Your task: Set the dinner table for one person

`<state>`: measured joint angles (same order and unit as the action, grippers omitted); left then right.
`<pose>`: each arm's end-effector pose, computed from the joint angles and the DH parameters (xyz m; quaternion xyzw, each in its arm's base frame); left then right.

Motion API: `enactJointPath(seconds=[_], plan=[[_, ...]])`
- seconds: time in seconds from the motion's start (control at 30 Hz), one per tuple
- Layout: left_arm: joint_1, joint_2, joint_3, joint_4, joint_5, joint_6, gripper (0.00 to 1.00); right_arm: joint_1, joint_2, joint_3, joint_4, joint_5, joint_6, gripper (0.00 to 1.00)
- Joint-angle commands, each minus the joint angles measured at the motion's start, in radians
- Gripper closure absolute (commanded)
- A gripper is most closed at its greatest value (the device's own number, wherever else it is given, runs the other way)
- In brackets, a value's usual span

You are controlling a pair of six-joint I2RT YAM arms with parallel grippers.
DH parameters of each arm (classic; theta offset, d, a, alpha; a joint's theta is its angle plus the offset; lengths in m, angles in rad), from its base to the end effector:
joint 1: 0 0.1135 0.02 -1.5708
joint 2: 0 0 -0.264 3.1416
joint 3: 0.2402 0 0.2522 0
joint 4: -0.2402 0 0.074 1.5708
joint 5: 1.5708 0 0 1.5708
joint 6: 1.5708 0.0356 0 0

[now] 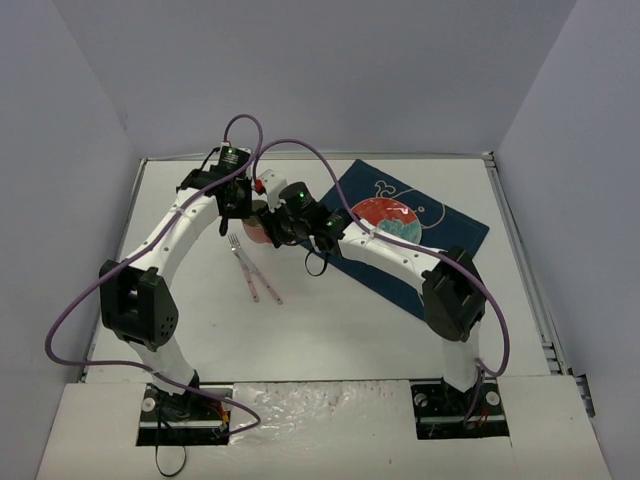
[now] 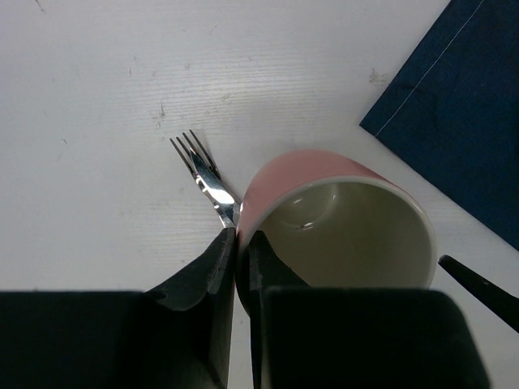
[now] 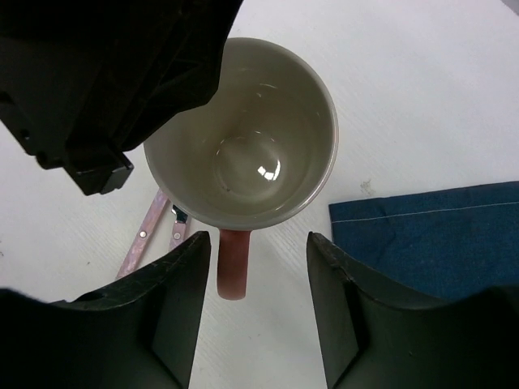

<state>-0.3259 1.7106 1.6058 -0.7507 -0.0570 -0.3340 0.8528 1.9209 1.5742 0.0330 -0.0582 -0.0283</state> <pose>0.3592 -0.1193 0.3263 -0.0138 0.9363 -0.0881 0.3397 0.3047 0.3520 0.3009 -0.3603 0.7240 0.2570 0.5291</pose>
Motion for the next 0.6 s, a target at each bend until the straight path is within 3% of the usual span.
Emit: enactJointPath(seconds=[0.0, 0.2, 0.57], plan=[[0.007, -0.105, 0.018, 0.086, 0.003, -0.02, 1.0, 0.009, 0.003, 0.054, 0.037, 0.007, -0.005, 0.54], [0.008, -0.114, 0.012, 0.095, 0.006, -0.021, 1.0, 0.011, 0.014, 0.057, 0.031, 0.009, -0.004, 0.58], [0.008, -0.124, 0.0, 0.111, 0.02, -0.022, 1.0, 0.012, 0.032, 0.084, 0.031, 0.003, -0.005, 0.74]])
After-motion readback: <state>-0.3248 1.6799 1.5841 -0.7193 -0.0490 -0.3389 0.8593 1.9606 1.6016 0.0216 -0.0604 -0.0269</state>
